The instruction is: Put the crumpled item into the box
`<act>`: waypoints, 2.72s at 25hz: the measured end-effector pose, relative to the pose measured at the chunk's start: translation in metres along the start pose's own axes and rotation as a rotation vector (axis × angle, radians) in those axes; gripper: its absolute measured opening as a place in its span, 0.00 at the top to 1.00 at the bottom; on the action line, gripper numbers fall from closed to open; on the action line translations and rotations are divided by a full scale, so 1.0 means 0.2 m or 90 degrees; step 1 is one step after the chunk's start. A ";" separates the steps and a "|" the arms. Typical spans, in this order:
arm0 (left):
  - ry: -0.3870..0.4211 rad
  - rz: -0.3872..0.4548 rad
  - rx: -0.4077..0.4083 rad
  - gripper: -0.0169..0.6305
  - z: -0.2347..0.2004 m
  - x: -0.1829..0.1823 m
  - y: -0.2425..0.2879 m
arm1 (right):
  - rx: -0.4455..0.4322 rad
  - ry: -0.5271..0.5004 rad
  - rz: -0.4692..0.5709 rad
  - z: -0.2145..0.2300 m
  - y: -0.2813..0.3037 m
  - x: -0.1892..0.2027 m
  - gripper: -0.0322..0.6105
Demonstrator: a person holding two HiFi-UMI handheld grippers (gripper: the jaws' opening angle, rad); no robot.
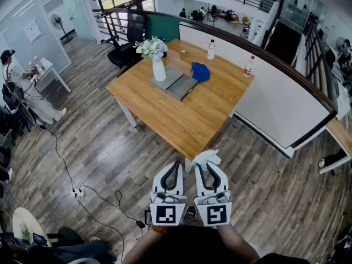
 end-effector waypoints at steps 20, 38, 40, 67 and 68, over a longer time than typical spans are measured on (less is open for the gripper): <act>-0.010 -0.007 0.023 0.94 0.21 0.05 0.02 | -0.023 0.045 -0.036 0.14 -0.10 0.18 0.82; -0.029 -0.004 0.091 0.94 0.02 0.06 0.30 | -0.010 0.033 -0.091 0.19 0.22 0.26 0.82; -0.035 -0.004 0.098 0.94 -0.01 0.06 0.35 | -0.005 0.029 -0.091 0.20 0.26 0.26 0.82; -0.091 -0.012 0.158 0.94 -0.43 0.18 0.69 | 0.047 0.003 -0.151 0.12 0.78 0.34 0.82; -0.096 -0.014 0.158 0.94 -0.46 0.18 0.70 | 0.048 0.003 -0.153 0.11 0.80 0.34 0.82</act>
Point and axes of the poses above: the fingertips, and each gripper's own axes: y forward along the fingers, z to its right, x out of its underside, the point moved 1 cm from there along -y, backward along the fingers, and after that the axes turned 15 degrees about -x, right-handed, at the moved point
